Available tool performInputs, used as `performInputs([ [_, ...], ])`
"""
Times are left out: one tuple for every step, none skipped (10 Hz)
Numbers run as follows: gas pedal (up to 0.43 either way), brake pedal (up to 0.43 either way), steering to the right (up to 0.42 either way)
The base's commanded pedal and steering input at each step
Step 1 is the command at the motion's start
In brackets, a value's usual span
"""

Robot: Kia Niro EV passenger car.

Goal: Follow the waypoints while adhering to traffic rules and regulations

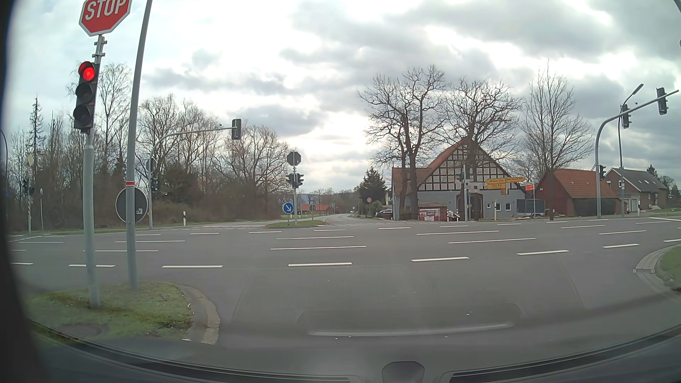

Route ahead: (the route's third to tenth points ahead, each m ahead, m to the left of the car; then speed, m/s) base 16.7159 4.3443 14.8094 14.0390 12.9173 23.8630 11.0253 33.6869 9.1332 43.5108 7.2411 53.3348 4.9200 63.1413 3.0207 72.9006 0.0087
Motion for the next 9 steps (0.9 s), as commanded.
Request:
performInputs([
  [0.0,0.226,-0.002],
  [0.0,0.226,-0.002],
  [0.0,0.226,-0.002],
  [0.0,0.226,-0.002],
  [0.0,0.226,-0.003],
  [0.0,0.226,-0.002],
  [0.0,0.232,-0.002],
  [0.0,0.226,-0.002],
  [0.0,0.232,-0.003],
])
